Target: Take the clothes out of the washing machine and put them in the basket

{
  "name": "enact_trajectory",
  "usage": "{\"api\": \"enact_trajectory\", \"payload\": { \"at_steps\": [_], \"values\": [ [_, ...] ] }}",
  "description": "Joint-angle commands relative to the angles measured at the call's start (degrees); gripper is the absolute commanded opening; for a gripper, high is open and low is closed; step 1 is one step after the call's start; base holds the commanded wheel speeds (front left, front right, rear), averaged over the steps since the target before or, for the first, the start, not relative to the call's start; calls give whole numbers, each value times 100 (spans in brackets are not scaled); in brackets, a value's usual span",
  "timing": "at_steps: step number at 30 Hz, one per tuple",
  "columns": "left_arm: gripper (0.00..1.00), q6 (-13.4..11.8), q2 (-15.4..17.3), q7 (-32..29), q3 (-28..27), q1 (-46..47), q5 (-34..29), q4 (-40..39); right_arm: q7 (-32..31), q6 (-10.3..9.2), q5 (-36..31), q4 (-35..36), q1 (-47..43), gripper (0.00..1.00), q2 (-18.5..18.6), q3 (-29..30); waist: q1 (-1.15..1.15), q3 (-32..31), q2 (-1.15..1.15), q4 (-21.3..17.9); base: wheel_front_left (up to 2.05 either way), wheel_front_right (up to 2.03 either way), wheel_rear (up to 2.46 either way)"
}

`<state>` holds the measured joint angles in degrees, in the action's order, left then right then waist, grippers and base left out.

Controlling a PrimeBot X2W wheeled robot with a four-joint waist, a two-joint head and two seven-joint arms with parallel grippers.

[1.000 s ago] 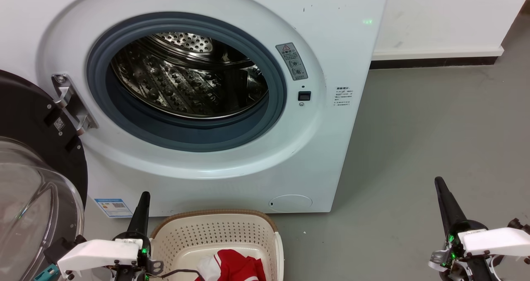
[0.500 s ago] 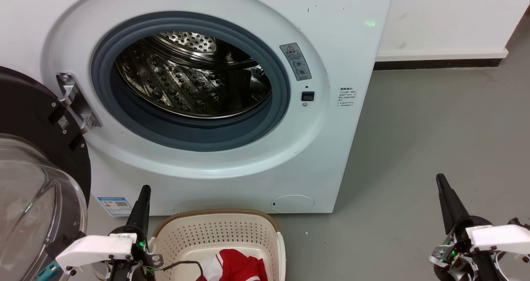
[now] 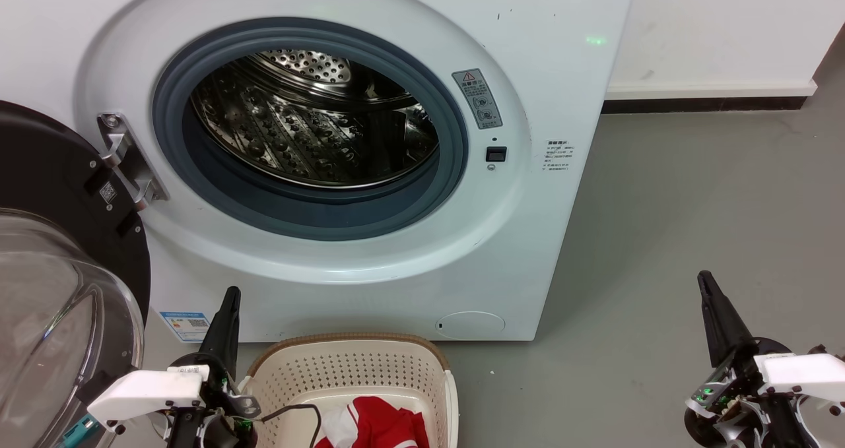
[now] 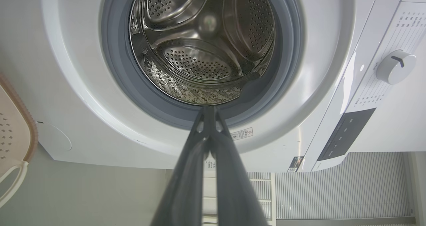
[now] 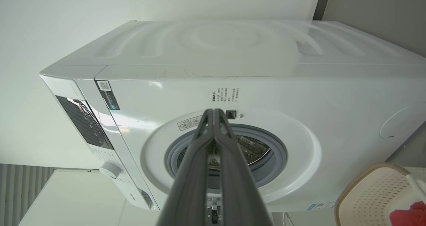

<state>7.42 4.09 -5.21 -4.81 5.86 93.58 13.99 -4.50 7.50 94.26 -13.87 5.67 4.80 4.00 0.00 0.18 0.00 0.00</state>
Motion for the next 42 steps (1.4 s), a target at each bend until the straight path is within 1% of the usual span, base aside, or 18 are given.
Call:
{"api": "enact_trajectory", "payload": {
  "at_steps": [1, 42],
  "values": [
    [0, 25, -4, -20, -20, 55, 27, 12, -15, -2, 36, -18, 74, 0, -17, 9, 0, 0, 0, 0, 0, 0, 0],
    [0, 21, -51, -69, -84, 63, -57, 13, -106, -2, -67, -22, 85, 0, -85, 108, 0, 0, 0, 0, 0, 0, 0]
  ]
}}
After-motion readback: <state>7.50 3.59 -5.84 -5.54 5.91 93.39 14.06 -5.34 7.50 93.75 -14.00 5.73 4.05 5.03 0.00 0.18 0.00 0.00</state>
